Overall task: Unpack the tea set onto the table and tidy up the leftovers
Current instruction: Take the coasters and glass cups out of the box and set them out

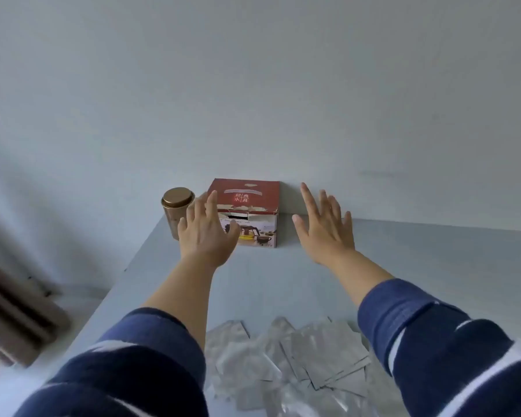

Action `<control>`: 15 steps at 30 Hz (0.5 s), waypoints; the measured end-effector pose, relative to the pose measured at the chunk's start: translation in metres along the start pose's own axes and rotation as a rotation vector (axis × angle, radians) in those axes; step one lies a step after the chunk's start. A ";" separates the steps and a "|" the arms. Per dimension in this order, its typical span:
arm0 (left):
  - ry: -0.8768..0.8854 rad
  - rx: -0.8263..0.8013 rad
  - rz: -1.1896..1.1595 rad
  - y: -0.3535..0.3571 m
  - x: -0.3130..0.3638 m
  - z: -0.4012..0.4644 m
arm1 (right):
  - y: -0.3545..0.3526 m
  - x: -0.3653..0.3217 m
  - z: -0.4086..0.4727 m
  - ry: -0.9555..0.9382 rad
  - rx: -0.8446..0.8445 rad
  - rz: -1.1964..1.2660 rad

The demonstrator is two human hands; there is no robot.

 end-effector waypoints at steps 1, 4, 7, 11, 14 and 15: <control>-0.039 -0.047 -0.026 0.007 -0.007 0.011 | 0.008 -0.004 0.010 0.015 -0.033 0.008; -0.107 -0.177 -0.081 0.029 -0.027 0.045 | 0.035 -0.008 0.046 0.064 -0.087 0.075; -0.219 -0.277 -0.212 0.047 -0.039 0.079 | 0.060 -0.017 0.076 0.117 -0.114 0.261; -0.300 -0.320 -0.361 0.068 -0.051 0.117 | 0.083 -0.031 0.106 0.255 -0.149 0.548; -0.329 -0.328 -0.417 0.082 -0.059 0.134 | 0.092 -0.039 0.119 0.310 -0.140 0.602; -0.345 -0.335 -0.443 0.085 -0.060 0.137 | 0.095 -0.041 0.123 0.330 -0.117 0.626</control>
Point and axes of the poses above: each hand's wrist, its own z-axis towards the middle knuckle, its own y-axis out of the palm, x = y × z, the point moved 1 cm from there along z, towards the middle knuckle, and after that the axes turned 5 degrees about -y, right-handed, at the moved point
